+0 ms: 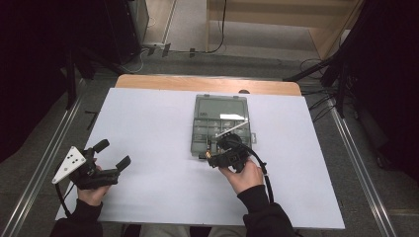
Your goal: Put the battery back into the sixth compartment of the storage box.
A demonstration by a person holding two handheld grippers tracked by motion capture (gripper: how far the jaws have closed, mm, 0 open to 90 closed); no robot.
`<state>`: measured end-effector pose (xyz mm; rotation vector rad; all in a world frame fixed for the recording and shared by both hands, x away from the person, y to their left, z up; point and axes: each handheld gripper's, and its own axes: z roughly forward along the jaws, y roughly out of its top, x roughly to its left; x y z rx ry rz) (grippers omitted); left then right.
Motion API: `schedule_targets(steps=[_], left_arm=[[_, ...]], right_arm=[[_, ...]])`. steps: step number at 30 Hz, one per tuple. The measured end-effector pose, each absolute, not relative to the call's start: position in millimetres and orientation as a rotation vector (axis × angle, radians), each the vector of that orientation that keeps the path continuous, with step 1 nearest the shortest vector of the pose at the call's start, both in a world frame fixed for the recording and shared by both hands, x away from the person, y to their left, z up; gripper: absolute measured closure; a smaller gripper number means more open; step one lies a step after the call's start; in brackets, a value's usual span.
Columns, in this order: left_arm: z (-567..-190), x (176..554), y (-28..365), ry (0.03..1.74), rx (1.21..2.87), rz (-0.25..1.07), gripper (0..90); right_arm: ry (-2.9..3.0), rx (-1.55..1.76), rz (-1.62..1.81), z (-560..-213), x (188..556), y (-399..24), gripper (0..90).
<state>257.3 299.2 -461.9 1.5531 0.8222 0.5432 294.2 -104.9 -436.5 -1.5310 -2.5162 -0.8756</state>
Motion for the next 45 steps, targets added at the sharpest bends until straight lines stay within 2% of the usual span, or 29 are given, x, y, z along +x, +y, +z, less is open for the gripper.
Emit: schedule_targets(steps=[20, 38, 39, 41, 42, 45], left_arm=[[-461.7, 258.0, 300.0, 0.82, 1.553, 0.543, 0.0], [-461.8, 258.3, 300.3, 0.819, 1.555, 0.542, 0.0], [-461.7, 258.2, 300.2, 0.819, 1.554, 0.541, 0.0], [-461.7, 258.1, 300.2, 0.82, 1.553, 0.541, 0.0], [-461.7, 258.2, 300.4, 0.822, 1.553, 0.542, 0.0], [-461.7, 258.2, 300.4, 0.822, 1.553, 0.542, 0.0]], right_arm=[[-2.217, -1.741, -1.173, -443.3, 327.0, -126.8, 77.8], [-2.083, -1.835, -1.162, -459.1, 342.9, -130.5, 77.2], [-2.084, -1.837, -1.157, -459.8, 343.1, -130.3, 76.5], [-2.084, -1.828, -1.125, -462.2, 344.3, -128.9, 64.1], [-2.088, -1.826, -1.12, -462.7, 344.1, -128.3, 60.7], [-2.112, -1.872, -1.141, -458.7, 340.9, -127.9, 54.3]])
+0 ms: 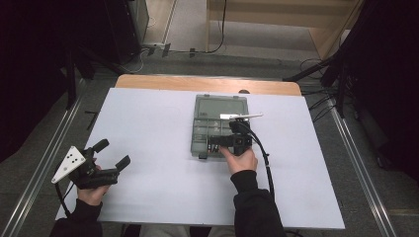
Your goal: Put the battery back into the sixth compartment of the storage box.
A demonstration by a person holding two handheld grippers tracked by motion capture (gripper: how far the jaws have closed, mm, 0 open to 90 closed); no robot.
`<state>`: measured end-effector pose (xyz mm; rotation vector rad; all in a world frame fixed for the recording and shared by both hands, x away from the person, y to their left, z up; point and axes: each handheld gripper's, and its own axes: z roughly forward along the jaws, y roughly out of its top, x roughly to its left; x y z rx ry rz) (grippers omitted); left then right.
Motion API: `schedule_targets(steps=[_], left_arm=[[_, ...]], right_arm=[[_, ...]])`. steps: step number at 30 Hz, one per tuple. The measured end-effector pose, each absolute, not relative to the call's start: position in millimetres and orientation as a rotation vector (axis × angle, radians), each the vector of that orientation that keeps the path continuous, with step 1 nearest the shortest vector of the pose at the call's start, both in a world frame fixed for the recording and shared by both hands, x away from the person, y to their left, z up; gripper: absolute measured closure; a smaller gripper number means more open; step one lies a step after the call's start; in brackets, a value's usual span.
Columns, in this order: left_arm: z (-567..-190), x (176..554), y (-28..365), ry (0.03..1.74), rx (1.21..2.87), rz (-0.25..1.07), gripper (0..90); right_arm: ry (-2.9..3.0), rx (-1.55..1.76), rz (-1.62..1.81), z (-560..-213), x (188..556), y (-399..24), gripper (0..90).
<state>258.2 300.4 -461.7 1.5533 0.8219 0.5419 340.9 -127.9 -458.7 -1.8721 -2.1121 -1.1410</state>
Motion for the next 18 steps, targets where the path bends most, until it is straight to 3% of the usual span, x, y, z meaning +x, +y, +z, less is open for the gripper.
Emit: schedule_targets(steps=[9, 13, 16, 18], left_arm=[[-461.9, 258.3, 299.9, 0.82, 1.555, 0.541, 0.0], [-461.9, 258.3, 299.9, 0.82, 1.555, 0.54, 0.0], [-461.9, 258.2, 299.6, 0.82, 1.556, 0.541, 0.0], [-461.9, 258.3, 299.7, 0.82, 1.556, 0.541, 0.0]], right_arm=[[-2.245, -1.746, -1.242, -452.0, 334.3, -127.5, 19.0], [-2.313, -1.68, -1.282, -448.0, 330.3, -126.5, 13.4], [-2.37, -1.667, -1.286, -445.9, 327.0, -125.0, 1.0], [-2.433, -1.645, -1.287, -444.5, 323.8, -124.0, 0.0]])
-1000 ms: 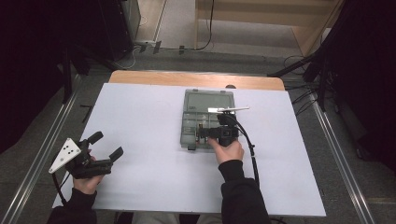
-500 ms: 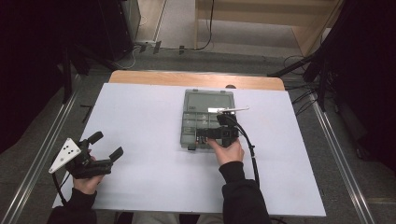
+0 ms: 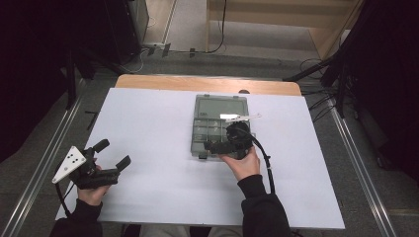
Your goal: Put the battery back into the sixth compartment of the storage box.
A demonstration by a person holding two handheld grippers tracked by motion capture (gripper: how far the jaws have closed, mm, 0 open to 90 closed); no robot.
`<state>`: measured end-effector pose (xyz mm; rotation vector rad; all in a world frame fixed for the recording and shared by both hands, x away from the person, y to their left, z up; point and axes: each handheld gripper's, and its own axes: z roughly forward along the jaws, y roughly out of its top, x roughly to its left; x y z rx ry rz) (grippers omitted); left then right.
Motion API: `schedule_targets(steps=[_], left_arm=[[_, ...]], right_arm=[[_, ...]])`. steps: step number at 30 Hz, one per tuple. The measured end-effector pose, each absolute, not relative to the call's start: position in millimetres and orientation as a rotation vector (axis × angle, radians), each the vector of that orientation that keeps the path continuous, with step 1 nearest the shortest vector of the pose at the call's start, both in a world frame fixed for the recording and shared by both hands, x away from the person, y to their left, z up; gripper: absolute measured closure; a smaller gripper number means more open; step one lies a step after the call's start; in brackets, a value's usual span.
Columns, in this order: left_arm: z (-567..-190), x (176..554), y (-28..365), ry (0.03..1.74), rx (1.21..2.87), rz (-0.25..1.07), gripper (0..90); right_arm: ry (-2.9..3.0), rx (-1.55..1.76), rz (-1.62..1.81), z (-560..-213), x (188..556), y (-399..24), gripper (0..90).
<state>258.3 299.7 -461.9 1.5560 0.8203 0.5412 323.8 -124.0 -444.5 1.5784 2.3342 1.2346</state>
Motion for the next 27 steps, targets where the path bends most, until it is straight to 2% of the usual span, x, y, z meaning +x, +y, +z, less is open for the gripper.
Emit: schedule_targets(steps=[15, 27], left_arm=[[-462.0, 258.0, 299.2, 0.821, 1.558, 0.543, 0.0], [-462.4, 258.6, 298.4, 0.823, 1.561, 0.543, 0.0]], right_arm=[[2.137, 1.322, 1.21, -432.7, 294.7, -138.4, 0.0], [2.055, 1.331, 1.222, -442.1, 272.0, -184.2, 0.0]])
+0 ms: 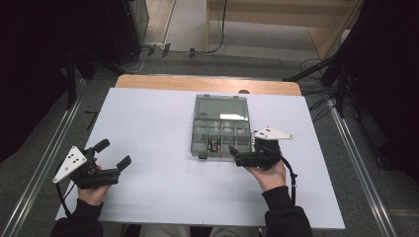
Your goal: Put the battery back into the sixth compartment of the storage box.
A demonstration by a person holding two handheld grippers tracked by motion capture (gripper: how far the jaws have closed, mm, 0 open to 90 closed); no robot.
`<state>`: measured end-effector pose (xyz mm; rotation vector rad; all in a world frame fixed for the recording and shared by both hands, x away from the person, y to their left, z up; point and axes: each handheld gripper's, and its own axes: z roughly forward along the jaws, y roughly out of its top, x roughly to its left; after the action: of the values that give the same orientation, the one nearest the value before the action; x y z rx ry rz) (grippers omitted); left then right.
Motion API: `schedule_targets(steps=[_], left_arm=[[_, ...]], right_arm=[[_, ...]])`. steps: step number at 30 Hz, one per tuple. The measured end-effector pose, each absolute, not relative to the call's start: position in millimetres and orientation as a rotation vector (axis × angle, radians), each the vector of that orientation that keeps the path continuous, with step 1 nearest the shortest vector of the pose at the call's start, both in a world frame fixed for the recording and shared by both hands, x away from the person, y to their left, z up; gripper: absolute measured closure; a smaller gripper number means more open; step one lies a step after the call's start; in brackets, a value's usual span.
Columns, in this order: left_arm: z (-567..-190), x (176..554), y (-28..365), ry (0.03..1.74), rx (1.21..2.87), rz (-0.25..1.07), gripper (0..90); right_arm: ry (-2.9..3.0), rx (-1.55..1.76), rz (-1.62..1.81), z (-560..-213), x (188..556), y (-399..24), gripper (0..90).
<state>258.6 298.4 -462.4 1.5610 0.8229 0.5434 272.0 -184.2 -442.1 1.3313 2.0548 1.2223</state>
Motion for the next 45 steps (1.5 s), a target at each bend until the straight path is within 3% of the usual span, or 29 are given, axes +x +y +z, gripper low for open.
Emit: schedule_targets(steps=[21, 45], left_arm=[[-463.0, 259.9, 297.7, 0.83, 1.557, 0.544, 0.0], [-463.0, 258.9, 296.8, 0.831, 1.547, 0.526, 0.0]], right_arm=[[1.878, 1.313, 1.329, -462.1, 226.9, -254.1, 0.4], [1.634, 1.118, 1.474, -481.1, 184.8, -273.6, 1.9]])
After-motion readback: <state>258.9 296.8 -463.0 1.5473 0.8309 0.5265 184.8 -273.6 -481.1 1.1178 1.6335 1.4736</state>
